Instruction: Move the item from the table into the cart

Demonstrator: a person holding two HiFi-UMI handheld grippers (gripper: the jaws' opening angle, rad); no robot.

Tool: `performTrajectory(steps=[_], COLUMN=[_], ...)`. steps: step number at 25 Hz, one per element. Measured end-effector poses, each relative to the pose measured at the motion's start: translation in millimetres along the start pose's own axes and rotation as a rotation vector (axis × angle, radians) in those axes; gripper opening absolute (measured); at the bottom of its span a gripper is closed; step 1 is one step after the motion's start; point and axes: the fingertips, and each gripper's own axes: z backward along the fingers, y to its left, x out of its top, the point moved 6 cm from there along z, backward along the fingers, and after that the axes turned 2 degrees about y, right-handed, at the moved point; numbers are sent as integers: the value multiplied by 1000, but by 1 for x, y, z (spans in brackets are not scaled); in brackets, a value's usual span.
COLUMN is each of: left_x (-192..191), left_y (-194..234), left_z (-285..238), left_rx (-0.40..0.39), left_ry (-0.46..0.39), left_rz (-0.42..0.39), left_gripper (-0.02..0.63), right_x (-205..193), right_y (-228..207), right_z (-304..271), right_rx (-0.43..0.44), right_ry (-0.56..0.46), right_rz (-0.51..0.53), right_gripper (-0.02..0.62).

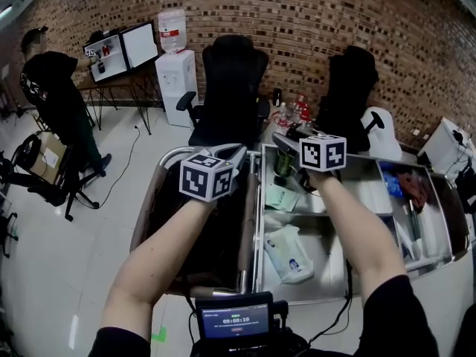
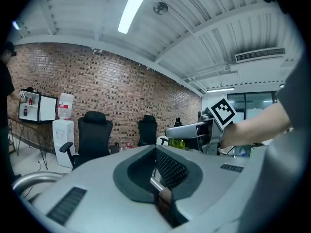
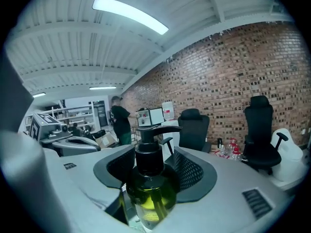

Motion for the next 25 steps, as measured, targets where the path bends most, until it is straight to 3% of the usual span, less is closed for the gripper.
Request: performTrajectory(steps=[9, 20, 25], left_x=[-21, -28, -28], left_y=[8, 1, -1], left_z=[-29, -39, -40], left_rx=[-10, -22, -20], left_ry=[12, 35, 41], left_rz=[26, 32, 33], left_gripper=[6, 6, 6], right_x=[-20, -36, -38], right_y=[-13, -19, -20], right_z=[-13, -2, -3], right_rx=[81, 122, 125], right_ry=[-50, -124, -111], right_rz=[62, 72, 89], right_gripper=[241, 243, 252])
